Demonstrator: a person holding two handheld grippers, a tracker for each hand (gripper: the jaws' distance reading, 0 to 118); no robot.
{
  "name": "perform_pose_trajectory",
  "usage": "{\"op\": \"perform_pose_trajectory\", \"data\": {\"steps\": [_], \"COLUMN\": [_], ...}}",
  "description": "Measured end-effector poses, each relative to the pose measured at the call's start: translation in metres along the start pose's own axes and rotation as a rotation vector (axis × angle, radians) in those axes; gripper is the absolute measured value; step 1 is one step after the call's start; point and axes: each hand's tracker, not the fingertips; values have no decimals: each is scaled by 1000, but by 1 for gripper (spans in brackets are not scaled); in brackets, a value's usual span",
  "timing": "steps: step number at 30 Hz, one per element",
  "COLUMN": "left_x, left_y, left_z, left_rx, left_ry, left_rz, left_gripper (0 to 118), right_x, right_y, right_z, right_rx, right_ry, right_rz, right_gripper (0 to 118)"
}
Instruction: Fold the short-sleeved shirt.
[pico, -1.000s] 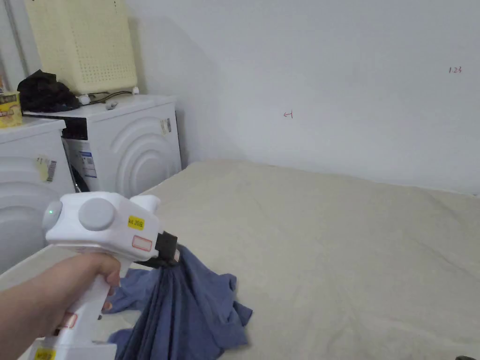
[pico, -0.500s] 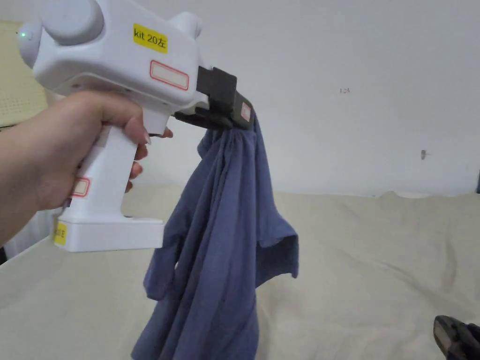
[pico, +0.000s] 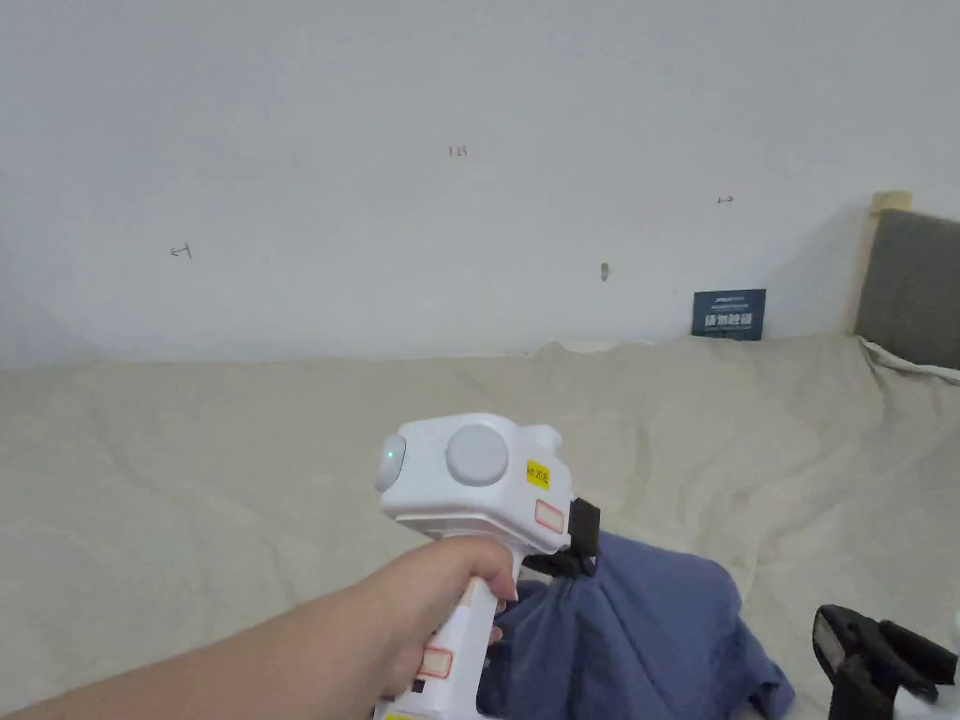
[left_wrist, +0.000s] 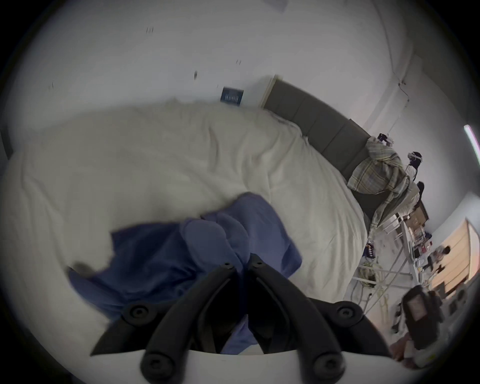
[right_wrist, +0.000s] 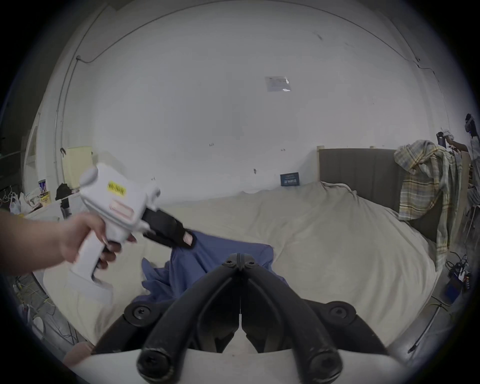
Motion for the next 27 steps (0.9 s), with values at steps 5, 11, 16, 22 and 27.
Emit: {"op": "perform_pose_trajectory", "data": {"steps": [5,11,16,22,27], "left_x": [-13,-32,-33,-29,-30], "left_y": [-21,-14,-57,-146,-198], "left_z": [-10,54,169,227,219], "left_rx": [148,246,516,784,778], "left_ry": [8,87,165,378,513], "left_rz": [-10,-63,-140,-154,-113], "left_gripper": [114,114,114,100,0], "right_x": [16,16,7,-3,-16], "right_y": [-11,-9,0,8,8], "right_z": [-8,-16,-8,2,9], "right_rx": [-36,-46,-2,53,82], "right_ry": [-26,-25,-4,-9,-16], "right_rz": [0,-46,-25,1,-12], "right_gripper": [0,0,0,0,0]}}
